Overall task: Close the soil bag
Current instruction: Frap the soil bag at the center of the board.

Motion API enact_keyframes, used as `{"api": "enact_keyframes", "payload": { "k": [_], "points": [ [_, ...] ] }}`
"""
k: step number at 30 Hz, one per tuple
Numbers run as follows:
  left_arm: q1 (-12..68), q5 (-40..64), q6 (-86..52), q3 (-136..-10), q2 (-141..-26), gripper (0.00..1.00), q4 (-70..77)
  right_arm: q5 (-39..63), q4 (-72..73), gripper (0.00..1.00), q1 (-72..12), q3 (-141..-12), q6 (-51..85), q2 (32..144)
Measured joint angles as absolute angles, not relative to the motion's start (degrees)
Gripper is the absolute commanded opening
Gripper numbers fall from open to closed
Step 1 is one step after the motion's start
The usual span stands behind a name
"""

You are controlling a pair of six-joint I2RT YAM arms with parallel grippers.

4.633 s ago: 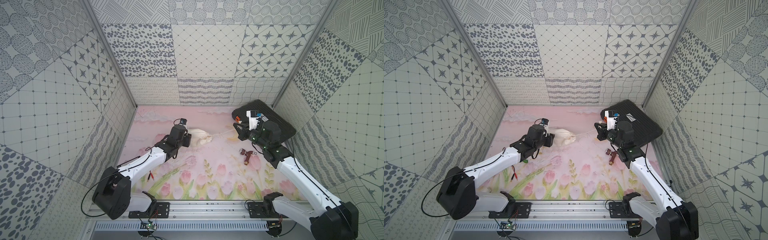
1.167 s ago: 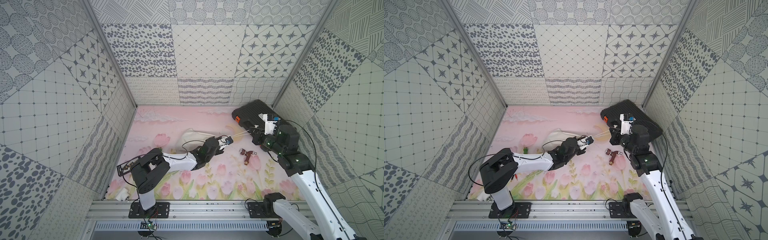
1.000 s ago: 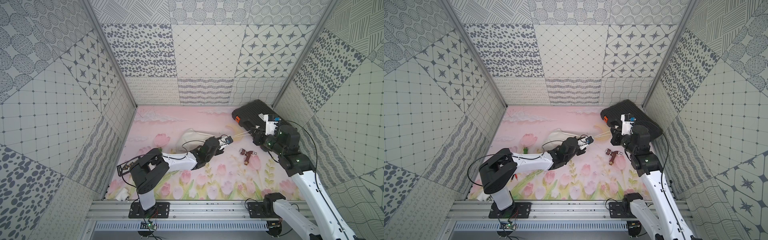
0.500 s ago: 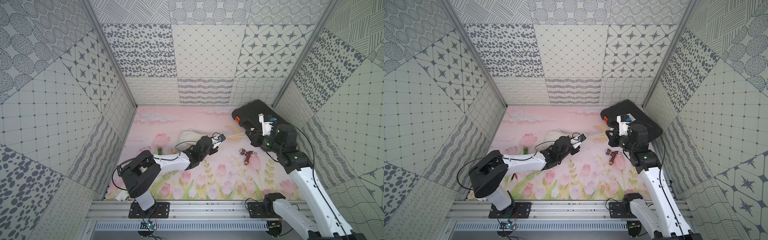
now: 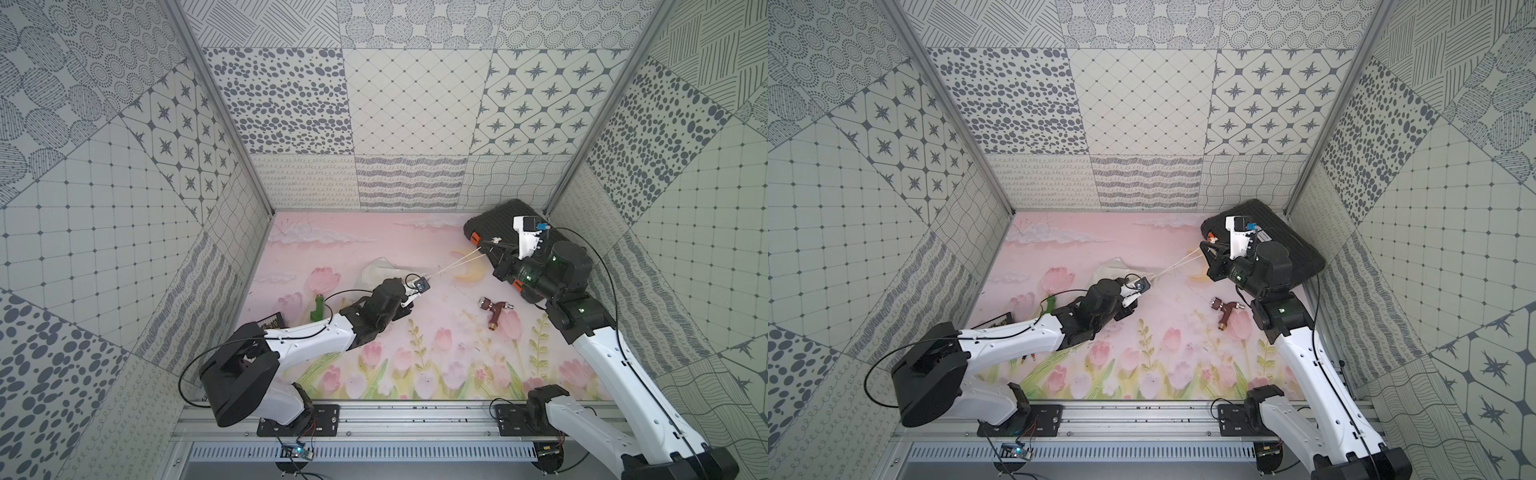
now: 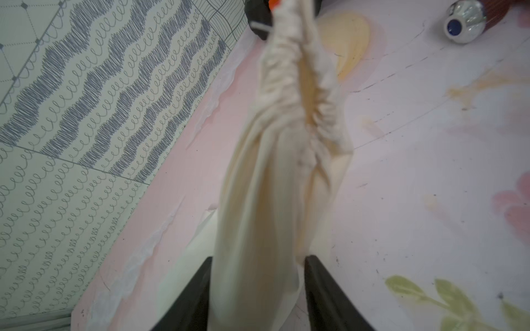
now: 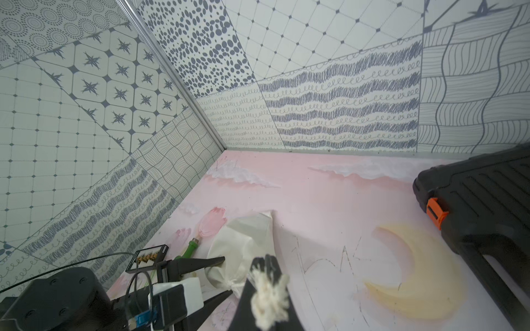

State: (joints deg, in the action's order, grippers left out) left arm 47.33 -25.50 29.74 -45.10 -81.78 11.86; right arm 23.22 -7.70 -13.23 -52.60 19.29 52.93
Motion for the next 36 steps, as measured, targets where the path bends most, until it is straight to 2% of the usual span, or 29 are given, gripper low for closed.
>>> {"api": "enact_keyframes", "payload": {
  "k": [7, 12, 21, 24, 28, 33, 36],
  "points": [
    [50.2, -21.0, 29.7, -51.8, -81.7, 0.78, 8.3, 22.9, -5.6, 0.0, -13.5, -52.6, 18.9, 51.5],
    [50.8, -16.3, 29.6, -57.5, -85.7, 0.77, 9.4, 22.9, -5.6, 0.0, -13.5, -52.6, 18.9, 51.4],
    [50.4, -11.5, 30.2, -66.1, -95.3, 0.51, 12.7, 22.9, -5.5, 0.0, -13.8, -52.5, 18.9, 51.4],
    [49.6, -9.8, 29.9, -67.3, -96.5, 0.36, 13.8, 22.8, -5.5, 0.0, -13.8, -52.3, 18.9, 51.3],
    [48.7, -7.5, 29.1, -67.4, -97.0, 0.09, 14.8, 21.8, -5.4, 0.0, -13.8, -51.9, 18.5, 51.0],
    [48.5, -5.1, 28.5, -65.2, -96.6, 0.0, 15.9, 19.4, -7.1, 0.0, -13.8, -51.9, 17.5, 50.6],
    [48.5, -4.7, 28.4, -62.7, -95.5, 0.0, 16.6, 18.3, -9.8, 0.0, -13.7, -51.9, 17.3, 50.7]
  ]
}}
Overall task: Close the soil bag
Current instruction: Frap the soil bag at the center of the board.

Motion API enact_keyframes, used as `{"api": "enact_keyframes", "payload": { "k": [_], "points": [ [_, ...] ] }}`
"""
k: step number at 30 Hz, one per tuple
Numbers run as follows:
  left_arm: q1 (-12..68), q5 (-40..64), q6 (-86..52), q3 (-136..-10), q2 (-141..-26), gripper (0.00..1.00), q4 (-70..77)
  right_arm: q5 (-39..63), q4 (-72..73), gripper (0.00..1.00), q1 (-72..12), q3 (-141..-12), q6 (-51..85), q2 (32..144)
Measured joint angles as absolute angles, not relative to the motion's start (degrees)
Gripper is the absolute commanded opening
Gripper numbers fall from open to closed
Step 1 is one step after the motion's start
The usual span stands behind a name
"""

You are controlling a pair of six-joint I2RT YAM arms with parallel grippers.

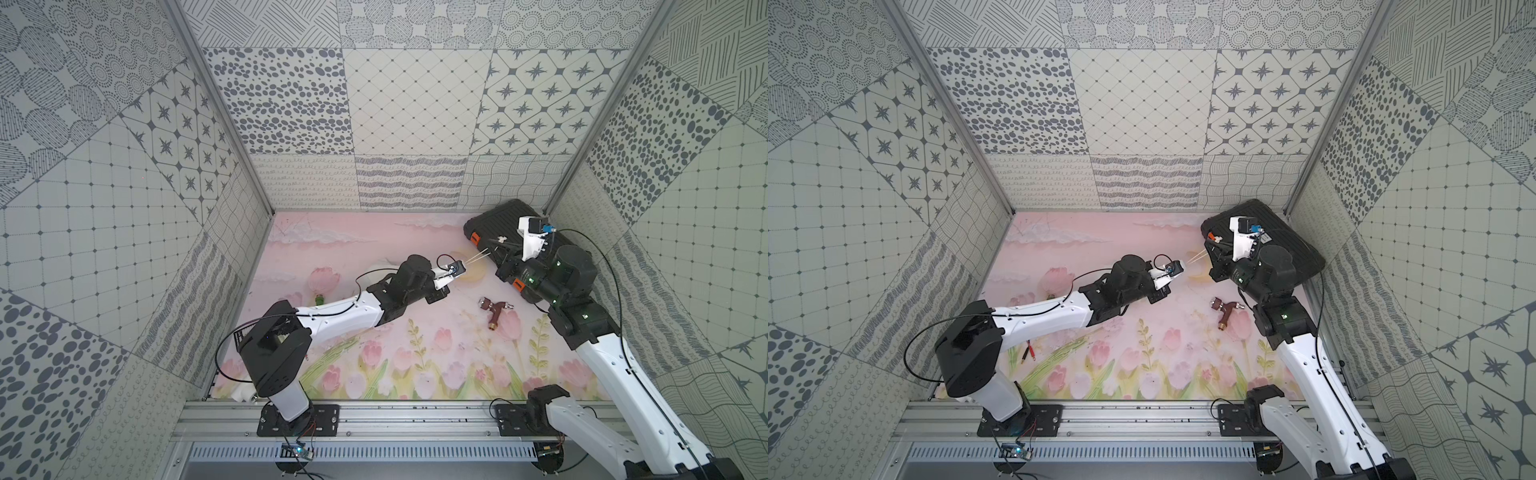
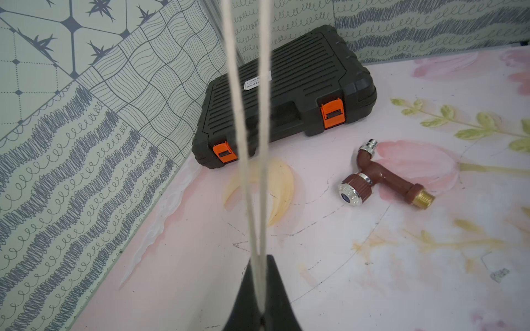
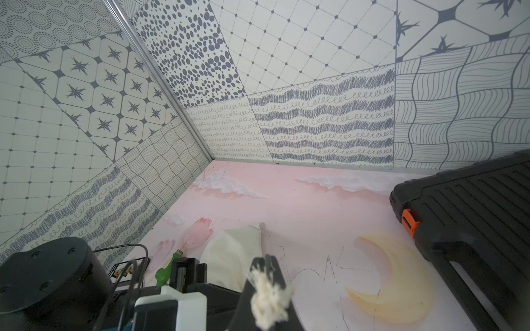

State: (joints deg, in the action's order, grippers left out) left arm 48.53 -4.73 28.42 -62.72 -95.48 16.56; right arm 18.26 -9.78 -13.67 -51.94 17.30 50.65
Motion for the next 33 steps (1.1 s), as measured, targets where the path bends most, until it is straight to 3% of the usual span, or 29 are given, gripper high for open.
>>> {"api": "enact_keyframes", "payload": {
  "k": [8, 21, 33],
  "points": [
    [50.0, -6.1, 28.2, -59.0, -93.1, 0.0, 17.3, 19.2, -20.9, 0.0, -9.5, -58.4, 19.0, 54.8],
    [52.4, -11.8, 23.3, -61.0, -99.8, 0.15, 17.3, 21.4, -27.7, 0.0, -7.5, -65.1, 22.7, 62.3],
    [52.4, -13.5, 18.6, -60.9, -101.3, 0.09, 16.0, 23.1, -30.9, 0.0, -3.3, -65.1, 23.4, 62.7]
  ]
}}
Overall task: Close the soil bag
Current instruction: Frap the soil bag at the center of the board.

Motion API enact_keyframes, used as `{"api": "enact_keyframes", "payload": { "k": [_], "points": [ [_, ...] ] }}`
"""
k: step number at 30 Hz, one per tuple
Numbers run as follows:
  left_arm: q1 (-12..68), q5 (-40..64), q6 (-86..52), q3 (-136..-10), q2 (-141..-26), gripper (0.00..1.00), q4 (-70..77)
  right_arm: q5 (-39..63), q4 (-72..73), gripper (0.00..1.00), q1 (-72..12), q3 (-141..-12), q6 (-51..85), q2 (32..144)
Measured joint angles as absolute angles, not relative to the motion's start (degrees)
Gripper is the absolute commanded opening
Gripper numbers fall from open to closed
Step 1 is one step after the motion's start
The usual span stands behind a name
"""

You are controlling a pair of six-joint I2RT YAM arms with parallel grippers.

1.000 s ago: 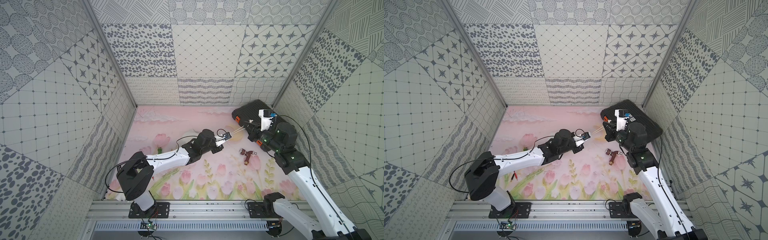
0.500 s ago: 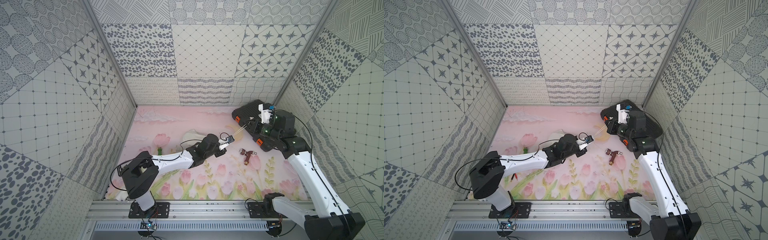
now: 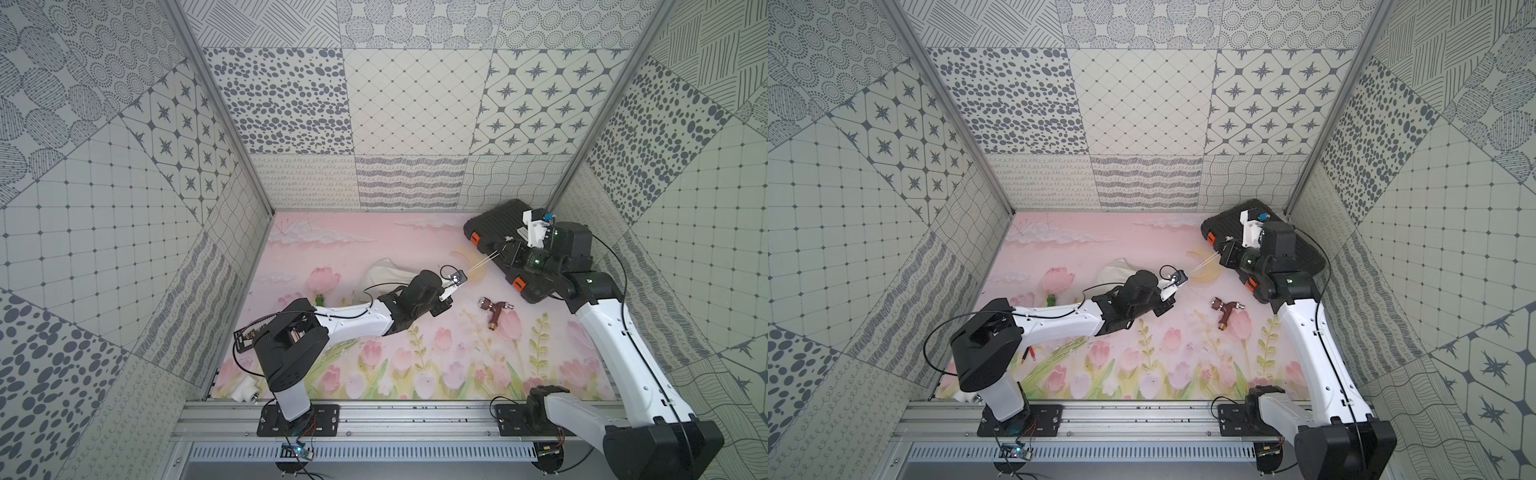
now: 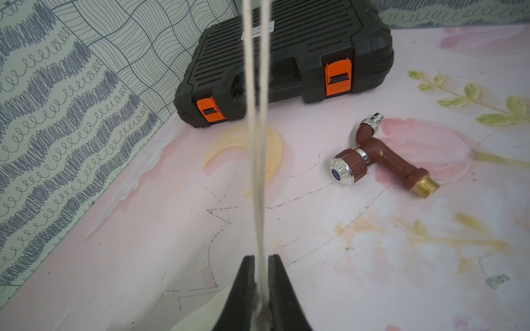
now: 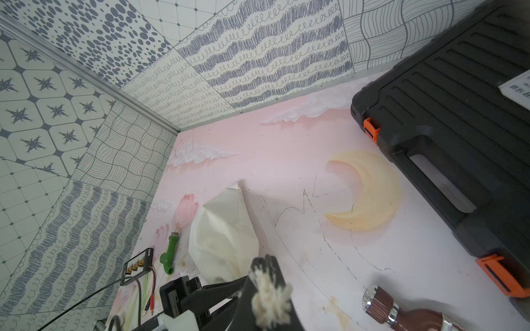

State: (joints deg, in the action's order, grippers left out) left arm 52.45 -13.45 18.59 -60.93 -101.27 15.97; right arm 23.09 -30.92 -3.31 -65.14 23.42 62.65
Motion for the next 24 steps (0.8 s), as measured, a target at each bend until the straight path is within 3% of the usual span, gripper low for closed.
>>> {"api": "enact_keyframes", "payload": {
  "k": [16, 21, 24],
  "points": [
    [53.2, -13.3, 13.5, -60.7, -106.4, 0.19, 15.9, 26.3, -32.6, 0.0, 5.5, -68.7, 25.4, 64.8],
    [54.0, -16.8, 12.2, -58.9, -108.7, 0.13, 6.8, 25.6, -28.9, 0.0, 8.0, -72.2, 25.6, 64.9],
    [53.8, -19.4, 11.7, -58.5, -107.6, 0.04, 5.9, 26.4, -28.9, 0.0, 8.1, -72.2, 26.4, 64.9]
  ]
}}
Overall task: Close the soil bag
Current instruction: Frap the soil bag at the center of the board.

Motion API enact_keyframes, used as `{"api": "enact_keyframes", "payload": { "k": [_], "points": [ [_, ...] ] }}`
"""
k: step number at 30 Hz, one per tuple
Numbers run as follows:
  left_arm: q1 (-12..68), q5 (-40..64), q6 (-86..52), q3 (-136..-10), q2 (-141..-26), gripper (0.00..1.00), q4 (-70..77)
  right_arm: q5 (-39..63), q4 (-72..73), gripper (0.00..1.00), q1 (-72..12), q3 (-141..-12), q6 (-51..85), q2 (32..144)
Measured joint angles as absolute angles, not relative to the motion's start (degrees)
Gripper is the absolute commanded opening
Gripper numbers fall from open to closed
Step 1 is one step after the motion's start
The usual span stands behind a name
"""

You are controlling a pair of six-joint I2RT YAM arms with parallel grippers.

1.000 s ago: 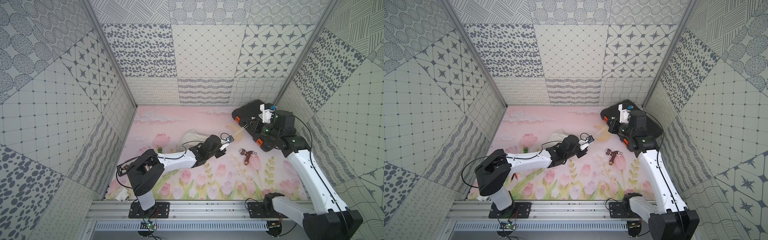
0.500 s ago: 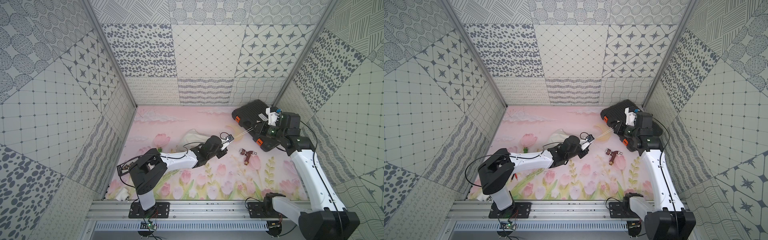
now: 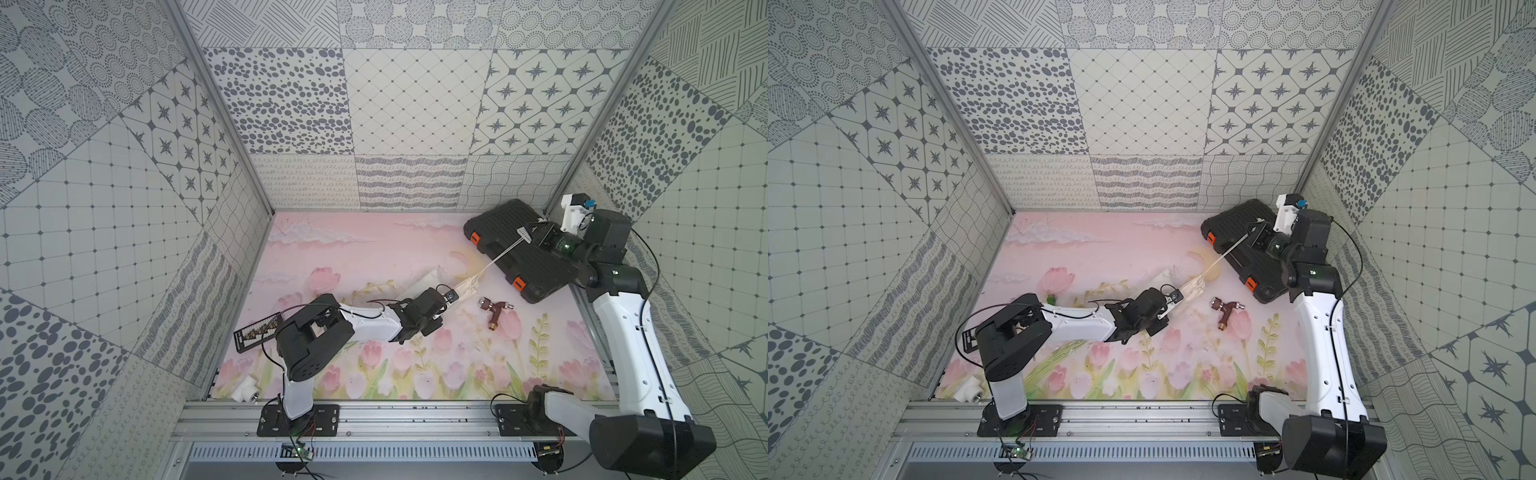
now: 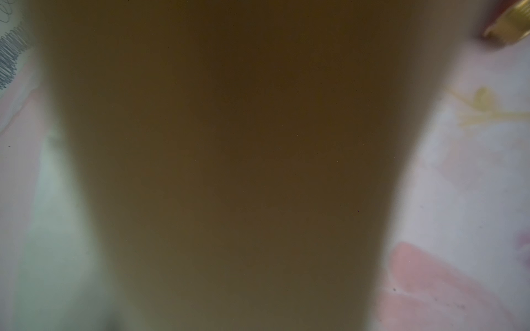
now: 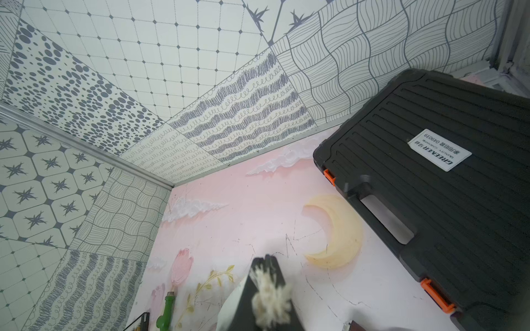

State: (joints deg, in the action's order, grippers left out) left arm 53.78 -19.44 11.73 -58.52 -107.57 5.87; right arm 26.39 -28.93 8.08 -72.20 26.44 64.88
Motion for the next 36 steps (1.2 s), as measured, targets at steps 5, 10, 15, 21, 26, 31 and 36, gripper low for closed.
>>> {"api": "enact_keyframes", "payload": {
  "k": [5, 10, 15, 21, 26, 31, 36],
  "points": [
    [51.5, -22.7, 11.6, -57.7, -103.6, 0.0, 2.4, 28.0, -26.2, 0.0, 8.1, -70.3, 26.7, 64.6],
    [44.7, -24.0, 11.3, -57.6, -98.1, 0.0, -0.3, 30.2, -23.6, 0.0, 8.1, -66.7, 26.9, 62.6],
    [35.6, -22.7, 9.5, -58.5, -92.8, 0.01, -1.6, 33.7, -19.3, 0.0, 5.4, -63.5, 28.1, 62.2],
    [32.4, -24.0, 8.8, -56.4, -90.8, 0.16, -5.9, 33.4, -11.1, 0.0, -2.9, -59.0, 28.1, 62.1],
    [35.6, -26.4, 10.9, -49.9, -85.4, 0.41, -8.7, 30.6, -4.3, 0.0, -7.0, -55.0, 28.1, 61.8],
    [40.8, -24.5, 13.2, -46.7, -74.7, 0.57, -9.1, 28.9, -0.9, 0.0, -9.1, -53.0, 27.5, 61.1],
    [43.6, -18.5, 13.6, -48.4, -68.5, 0.57, -7.2, 28.2, -0.6, 0.0, -9.6, -51.0, 26.6, 59.6]
  ]
}}
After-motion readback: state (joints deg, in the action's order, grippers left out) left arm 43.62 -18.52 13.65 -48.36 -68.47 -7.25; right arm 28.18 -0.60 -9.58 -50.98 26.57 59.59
